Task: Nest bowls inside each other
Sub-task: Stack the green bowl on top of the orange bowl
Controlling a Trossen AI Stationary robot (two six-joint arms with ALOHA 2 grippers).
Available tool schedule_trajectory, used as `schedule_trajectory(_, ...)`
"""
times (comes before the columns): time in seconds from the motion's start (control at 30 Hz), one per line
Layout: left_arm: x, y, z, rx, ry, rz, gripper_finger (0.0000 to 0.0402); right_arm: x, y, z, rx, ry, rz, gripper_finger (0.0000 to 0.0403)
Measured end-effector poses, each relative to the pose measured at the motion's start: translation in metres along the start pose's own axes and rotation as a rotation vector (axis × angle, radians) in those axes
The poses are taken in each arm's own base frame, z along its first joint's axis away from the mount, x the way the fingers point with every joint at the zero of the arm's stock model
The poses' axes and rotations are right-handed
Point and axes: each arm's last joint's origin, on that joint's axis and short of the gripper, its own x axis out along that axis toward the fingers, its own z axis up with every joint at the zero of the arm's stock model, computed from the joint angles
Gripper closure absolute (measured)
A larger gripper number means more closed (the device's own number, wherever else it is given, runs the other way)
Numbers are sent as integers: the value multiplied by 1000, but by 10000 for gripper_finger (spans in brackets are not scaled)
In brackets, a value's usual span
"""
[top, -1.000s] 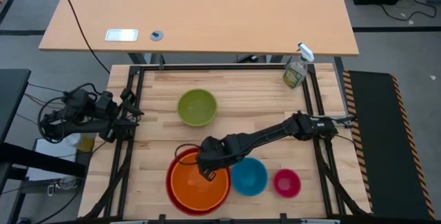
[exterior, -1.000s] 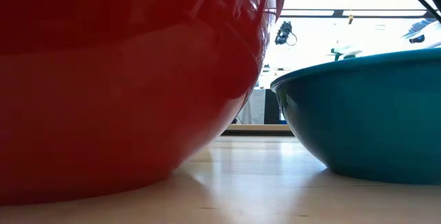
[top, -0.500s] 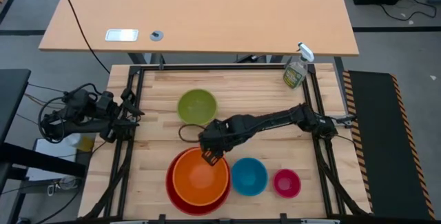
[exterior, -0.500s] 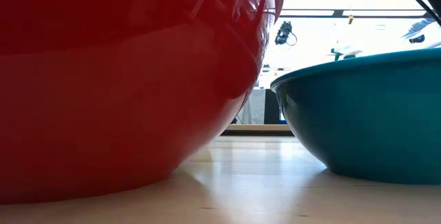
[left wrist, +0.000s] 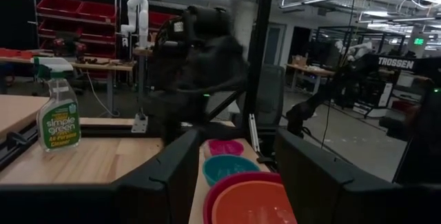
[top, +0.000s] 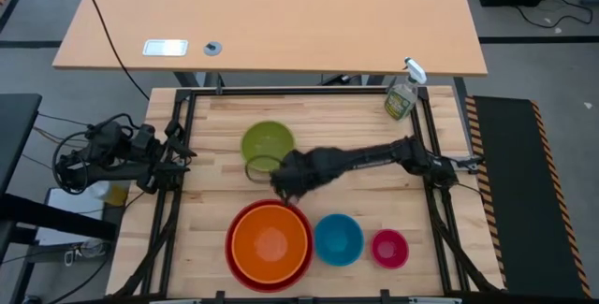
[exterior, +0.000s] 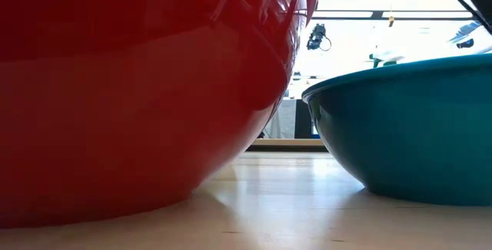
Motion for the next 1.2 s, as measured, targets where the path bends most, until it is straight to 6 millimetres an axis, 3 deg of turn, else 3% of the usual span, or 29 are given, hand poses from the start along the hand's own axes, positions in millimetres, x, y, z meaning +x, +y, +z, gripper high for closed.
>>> schedule_trajectory(0.3,0,1,-3,-8,28,8,209,41,-43,55,107,-34,-79,219)
schedule_trajectory(0.47,0,1,-3,-9,35,9,209,64,-66,71,141,-16,-141,204)
schedule_trajectory(0.63,0,1,-4,-9,37,10,209,77,-74,84,153,-43,-98,163)
schedule_trajectory(0.9,0,1,-4,-6,39,12,209,97,-80,92,185,-55,-36,122)
schedule_trajectory(1.2,0,1,-6,-11,56,14,209,134,-80,87,207,-112,1,166)
